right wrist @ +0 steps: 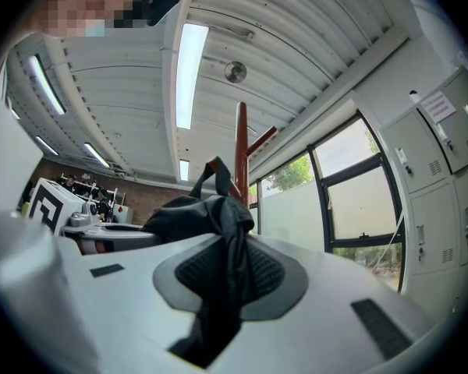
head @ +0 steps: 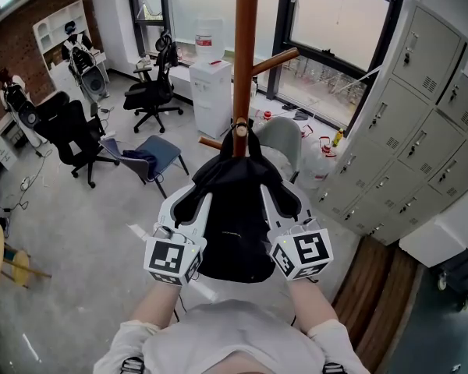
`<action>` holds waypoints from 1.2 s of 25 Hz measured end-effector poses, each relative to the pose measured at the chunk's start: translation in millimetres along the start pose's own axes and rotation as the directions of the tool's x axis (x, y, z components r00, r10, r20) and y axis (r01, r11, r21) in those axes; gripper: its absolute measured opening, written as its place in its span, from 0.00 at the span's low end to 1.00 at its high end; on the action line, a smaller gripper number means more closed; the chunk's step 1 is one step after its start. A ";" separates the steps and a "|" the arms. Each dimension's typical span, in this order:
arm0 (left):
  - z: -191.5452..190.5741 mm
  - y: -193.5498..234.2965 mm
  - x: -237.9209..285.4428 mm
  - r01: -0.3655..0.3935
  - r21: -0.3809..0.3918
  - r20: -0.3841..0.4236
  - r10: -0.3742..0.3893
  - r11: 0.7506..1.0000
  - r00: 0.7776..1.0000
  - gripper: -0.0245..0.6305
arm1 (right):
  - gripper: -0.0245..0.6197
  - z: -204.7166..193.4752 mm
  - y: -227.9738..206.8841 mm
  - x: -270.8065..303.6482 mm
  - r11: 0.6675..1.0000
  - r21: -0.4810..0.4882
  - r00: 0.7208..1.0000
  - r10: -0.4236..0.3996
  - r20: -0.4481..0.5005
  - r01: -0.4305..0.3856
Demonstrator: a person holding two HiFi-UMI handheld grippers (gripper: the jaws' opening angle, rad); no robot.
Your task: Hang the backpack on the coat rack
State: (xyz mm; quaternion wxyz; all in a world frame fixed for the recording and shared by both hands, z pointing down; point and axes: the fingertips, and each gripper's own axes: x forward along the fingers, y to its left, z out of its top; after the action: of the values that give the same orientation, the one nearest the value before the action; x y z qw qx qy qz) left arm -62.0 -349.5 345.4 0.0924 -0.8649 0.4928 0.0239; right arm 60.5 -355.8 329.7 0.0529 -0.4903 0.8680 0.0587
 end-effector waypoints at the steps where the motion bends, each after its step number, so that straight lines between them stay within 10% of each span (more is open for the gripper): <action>1: -2.5 0.4 0.8 0.001 -0.003 -0.006 -0.001 1.000 1.000 0.17 | 0.14 -2.5 -0.6 0.9 1.000 0.001 1.000 -0.003 -0.006 0.003; 15: -15.0 6.6 9.3 -0.032 0.006 -0.037 0.032 0.999 0.999 0.19 | 0.14 -14.0 -5.6 10.3 0.998 -0.052 0.999 -0.026 -0.042 0.024; 20: -15.7 8.9 3.9 -0.051 0.010 -0.012 0.052 0.999 0.999 0.25 | 0.45 -19.3 -5.6 8.9 0.999 -0.038 0.998 -0.027 -0.048 0.025; 30: -14.7 13.9 -12.0 -0.056 -0.100 -0.025 0.054 0.993 0.998 0.46 | 0.50 -23.4 -2.5 -6.8 0.999 0.009 0.996 -0.046 -0.079 0.046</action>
State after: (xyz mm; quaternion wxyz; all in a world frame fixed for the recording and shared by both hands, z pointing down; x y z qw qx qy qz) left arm -80.8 -348.9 359.6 0.0426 -0.8548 0.5156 0.0416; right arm 65.4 -354.9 353.7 0.0225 -0.5118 0.8582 0.0334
